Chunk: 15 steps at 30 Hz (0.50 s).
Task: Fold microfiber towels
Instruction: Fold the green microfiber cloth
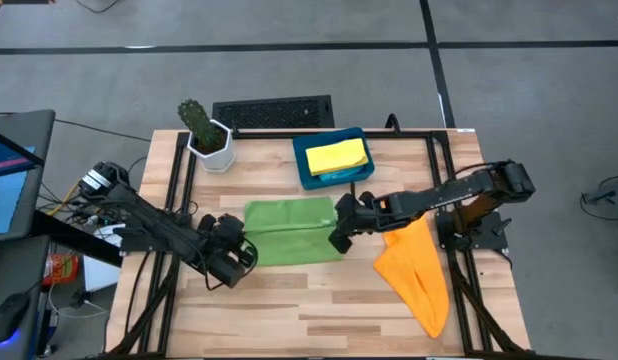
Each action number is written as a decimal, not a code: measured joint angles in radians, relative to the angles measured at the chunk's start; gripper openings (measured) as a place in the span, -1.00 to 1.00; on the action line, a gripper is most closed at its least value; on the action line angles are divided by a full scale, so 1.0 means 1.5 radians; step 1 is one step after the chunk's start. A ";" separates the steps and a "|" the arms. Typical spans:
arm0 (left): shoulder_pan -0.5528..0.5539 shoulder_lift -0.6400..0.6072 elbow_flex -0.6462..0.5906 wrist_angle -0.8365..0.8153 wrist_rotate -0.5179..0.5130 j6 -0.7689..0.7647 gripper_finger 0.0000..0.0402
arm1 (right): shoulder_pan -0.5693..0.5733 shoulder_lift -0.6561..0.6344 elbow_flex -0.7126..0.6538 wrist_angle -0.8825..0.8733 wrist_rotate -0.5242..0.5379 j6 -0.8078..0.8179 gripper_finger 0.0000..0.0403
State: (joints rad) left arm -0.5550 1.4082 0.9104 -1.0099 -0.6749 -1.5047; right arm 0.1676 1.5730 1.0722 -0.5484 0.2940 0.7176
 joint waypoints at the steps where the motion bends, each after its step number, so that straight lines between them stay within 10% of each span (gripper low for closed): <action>1: 0.003 0.000 0.000 -0.004 0.000 0.000 -1.00 | -0.001 -0.001 0.001 0.005 0.001 0.002 -0.96; 15: 0.018 0.000 -0.051 0.061 0.027 0.024 -1.00 | -0.032 0.106 0.000 0.063 -0.065 -0.042 -0.96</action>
State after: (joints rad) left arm -0.5278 1.4082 0.8333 -0.9180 -0.6342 -1.4685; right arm 0.1200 1.7322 1.0727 -0.4539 0.1963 0.6543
